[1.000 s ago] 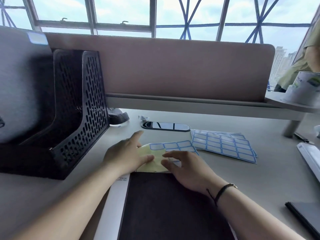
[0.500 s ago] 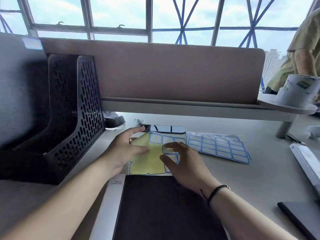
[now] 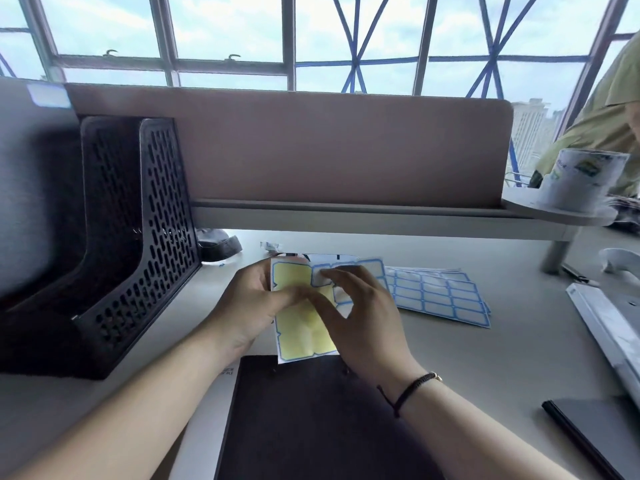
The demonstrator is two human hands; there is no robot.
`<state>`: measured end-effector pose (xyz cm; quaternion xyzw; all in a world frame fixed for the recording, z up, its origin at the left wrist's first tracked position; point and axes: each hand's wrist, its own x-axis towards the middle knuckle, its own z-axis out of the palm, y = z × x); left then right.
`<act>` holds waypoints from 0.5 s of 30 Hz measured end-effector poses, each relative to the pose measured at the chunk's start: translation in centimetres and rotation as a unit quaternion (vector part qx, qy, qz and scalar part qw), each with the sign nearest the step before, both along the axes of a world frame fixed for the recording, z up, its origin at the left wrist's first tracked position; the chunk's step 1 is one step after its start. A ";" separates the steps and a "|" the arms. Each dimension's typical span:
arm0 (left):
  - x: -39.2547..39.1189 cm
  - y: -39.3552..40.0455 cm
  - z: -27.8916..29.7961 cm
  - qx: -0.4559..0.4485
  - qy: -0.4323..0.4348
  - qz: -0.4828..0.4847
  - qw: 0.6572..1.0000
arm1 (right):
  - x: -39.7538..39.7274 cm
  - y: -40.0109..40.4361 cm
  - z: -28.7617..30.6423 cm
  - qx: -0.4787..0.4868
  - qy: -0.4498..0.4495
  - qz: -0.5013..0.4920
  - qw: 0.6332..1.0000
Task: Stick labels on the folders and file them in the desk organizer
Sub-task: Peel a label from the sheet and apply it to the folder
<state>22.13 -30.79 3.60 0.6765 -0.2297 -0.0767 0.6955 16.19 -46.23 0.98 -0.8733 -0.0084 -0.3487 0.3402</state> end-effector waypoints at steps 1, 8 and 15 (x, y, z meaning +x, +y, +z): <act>-0.3 -0.1 0.2 -0.004 -0.006 0.002 1.000 | 0.0 0.0 0.0 0.001 -0.002 0.000 1.000; -0.7 -0.4 0.3 -0.021 -0.037 0.044 0.998 | -0.1 0.3 0.1 0.002 -0.032 0.000 0.999; -0.5 -0.2 0.4 0.002 -0.060 0.060 0.996 | -0.3 0.4 0.3 0.020 -0.036 -0.002 0.999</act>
